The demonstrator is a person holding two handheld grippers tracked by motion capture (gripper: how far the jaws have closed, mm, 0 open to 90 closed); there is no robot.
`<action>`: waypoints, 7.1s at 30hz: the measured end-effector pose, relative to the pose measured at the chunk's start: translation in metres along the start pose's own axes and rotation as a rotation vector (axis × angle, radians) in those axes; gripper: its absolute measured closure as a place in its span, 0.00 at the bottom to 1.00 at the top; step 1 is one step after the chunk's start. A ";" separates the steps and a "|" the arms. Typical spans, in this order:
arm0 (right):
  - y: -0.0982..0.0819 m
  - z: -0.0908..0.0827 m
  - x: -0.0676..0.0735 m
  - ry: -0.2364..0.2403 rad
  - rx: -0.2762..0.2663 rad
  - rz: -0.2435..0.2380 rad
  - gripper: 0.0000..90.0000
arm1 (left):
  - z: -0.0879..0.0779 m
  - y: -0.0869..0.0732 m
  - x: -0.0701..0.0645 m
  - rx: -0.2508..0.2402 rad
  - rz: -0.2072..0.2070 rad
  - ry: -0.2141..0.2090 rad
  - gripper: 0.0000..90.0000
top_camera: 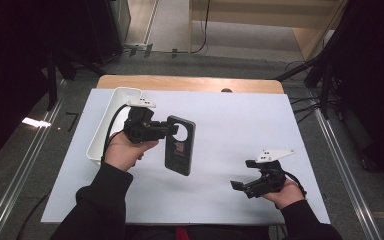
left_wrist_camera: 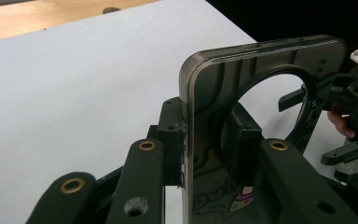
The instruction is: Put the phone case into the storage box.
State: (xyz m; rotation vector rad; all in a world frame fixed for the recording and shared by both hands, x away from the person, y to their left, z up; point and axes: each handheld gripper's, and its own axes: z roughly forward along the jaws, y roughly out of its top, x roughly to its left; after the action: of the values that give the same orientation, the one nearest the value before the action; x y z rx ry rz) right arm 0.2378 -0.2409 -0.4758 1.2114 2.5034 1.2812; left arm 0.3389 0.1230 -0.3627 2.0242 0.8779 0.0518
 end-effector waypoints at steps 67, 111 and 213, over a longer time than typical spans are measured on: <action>-0.002 -0.002 0.001 0.002 0.005 0.008 0.00 | -0.067 0.026 0.066 -0.083 -0.072 0.132 0.79; -0.001 0.000 -0.002 0.004 0.014 0.026 0.00 | -0.093 0.078 0.113 -0.106 -0.027 0.288 0.79; -0.006 -0.001 -0.004 0.008 0.001 0.049 0.00 | -0.023 0.048 0.225 -0.133 -0.099 0.432 0.79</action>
State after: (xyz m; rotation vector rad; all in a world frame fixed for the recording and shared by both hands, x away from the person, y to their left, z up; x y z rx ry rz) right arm 0.2370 -0.2461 -0.4805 1.2777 2.4947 1.2984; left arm 0.5253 0.2583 -0.3768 1.8703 1.2070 0.4939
